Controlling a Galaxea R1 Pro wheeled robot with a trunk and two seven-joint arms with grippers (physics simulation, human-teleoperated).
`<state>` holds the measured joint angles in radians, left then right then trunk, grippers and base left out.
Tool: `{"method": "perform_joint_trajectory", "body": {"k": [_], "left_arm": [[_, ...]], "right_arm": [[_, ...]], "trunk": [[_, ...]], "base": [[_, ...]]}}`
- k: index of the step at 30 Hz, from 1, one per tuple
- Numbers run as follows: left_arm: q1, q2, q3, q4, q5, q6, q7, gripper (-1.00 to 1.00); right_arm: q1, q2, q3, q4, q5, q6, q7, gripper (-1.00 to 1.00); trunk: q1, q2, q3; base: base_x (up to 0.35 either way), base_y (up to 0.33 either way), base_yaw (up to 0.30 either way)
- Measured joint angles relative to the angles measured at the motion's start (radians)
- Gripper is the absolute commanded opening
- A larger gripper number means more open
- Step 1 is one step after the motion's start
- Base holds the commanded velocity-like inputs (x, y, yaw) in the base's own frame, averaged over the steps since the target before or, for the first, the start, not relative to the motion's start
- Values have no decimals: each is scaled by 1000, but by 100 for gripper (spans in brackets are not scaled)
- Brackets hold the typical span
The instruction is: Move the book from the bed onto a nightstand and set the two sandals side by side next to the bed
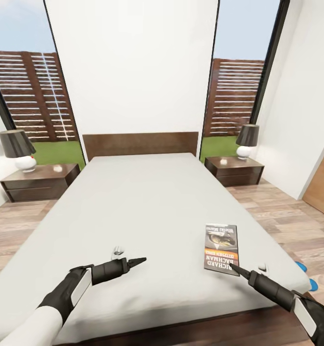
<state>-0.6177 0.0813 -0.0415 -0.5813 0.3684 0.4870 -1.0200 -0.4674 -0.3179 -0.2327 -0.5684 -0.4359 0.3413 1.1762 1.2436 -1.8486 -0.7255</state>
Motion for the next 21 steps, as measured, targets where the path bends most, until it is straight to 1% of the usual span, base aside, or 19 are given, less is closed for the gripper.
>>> {"method": "perform_joint_trajectory", "body": {"k": [10,21], "left_arm": [[0,-3,0,0,0,0,1,100],[0,-4,0,0,0,0,1,100]], "right_arm": [[0,7,1,2,1,-15,-2,-100],[0,8,1,2,1,-15,-1,-100]], "trunk": [[-38,70,31],[-81,147,66]], "base": [[0,0,0],[0,0,0]]}}
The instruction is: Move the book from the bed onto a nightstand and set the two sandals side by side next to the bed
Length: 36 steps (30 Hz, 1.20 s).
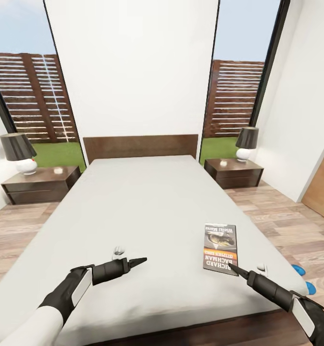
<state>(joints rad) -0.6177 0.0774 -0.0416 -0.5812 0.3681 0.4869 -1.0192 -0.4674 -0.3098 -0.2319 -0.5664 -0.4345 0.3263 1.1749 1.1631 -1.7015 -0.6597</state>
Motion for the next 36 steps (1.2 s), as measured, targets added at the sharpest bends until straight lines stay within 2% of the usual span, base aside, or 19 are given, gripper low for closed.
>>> {"method": "perform_joint_trajectory", "body": {"k": [31,36], "left_arm": [[0,-3,0,0,0,0,-1,100],[0,-3,0,0,-1,-6,4,100]], "right_arm": [[0,1,1,1,2,-1,-7,-100],[0,1,2,65,3,-131,-6,-100]], "trunk": [[-119,217,97],[-138,252,113]], "base": [[0,0,0],[0,0,0]]}}
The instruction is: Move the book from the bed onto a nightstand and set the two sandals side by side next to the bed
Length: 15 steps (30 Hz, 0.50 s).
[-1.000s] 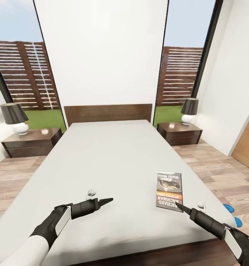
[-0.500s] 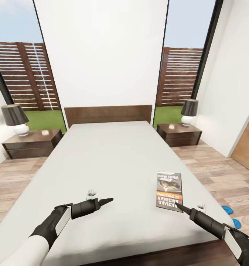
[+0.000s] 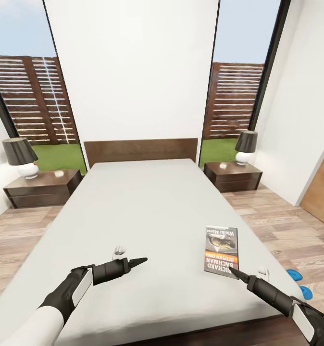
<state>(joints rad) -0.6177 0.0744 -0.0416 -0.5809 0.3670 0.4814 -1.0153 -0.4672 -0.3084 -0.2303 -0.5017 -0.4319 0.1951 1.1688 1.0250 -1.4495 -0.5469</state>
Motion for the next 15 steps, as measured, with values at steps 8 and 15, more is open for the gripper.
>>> {"method": "perform_joint_trajectory", "body": {"k": [8,15], "left_arm": [[0,0,0,28,-9,-98,26,100],[0,1,0,120,-11,-241,26,100]], "right_arm": [[0,0,1,94,0,-100,-2,-100],[0,0,-6,262,0,-283,1,-100]], "trunk": [[-31,56,25],[-58,105,47]], "base": [[0,0,0],[0,0,0]]}}
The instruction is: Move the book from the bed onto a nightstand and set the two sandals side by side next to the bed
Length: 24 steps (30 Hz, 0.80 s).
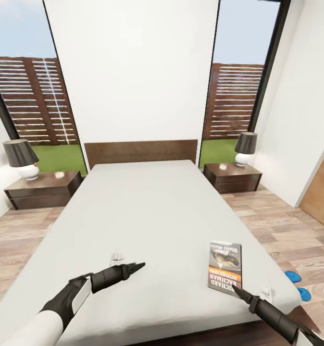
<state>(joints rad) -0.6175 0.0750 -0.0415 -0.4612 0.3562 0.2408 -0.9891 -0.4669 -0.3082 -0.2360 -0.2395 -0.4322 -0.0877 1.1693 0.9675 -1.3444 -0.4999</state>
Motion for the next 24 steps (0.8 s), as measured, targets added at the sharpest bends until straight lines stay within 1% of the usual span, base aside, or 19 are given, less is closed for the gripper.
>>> {"method": "perform_joint_trajectory", "body": {"k": [3,6,7,8,9,11,14,19,24], "left_arm": [[0,0,0,53,0,-46,0,100],[0,1,1,92,1,-74,0,100],[0,1,0,141,0,-108,1,100],[0,1,1,154,0,-117,1,100],[0,1,0,189,-1,-141,2,100],[0,2,1,217,0,-167,2,100],[0,2,1,233,1,-183,3,100],[0,3,1,238,2,-187,4,100],[0,5,2,240,3,-188,2,100]], "right_arm": [[0,-1,0,26,0,-38,1,-100],[0,-1,0,33,1,-48,1,-100],[0,-1,0,38,1,-51,2,-100],[0,-1,1,39,1,-52,2,-100],[0,-1,-1,41,1,-52,2,-100],[0,-1,0,42,1,-53,2,-100],[0,-1,0,43,1,-53,4,-100],[0,-1,0,43,1,-53,7,-100],[0,-1,0,43,1,-53,8,-100]], "trunk": [[-12,21,9],[-23,42,19],[-27,49,22],[-31,56,25],[-35,63,28],[-42,77,35],[-54,98,44],[-73,133,60],[-73,133,60]], "base": [[0,0,0],[0,0,0],[0,0,0],[0,0,0],[0,0,0],[0,0,0],[0,0,0],[0,0,0],[0,0,0]]}}
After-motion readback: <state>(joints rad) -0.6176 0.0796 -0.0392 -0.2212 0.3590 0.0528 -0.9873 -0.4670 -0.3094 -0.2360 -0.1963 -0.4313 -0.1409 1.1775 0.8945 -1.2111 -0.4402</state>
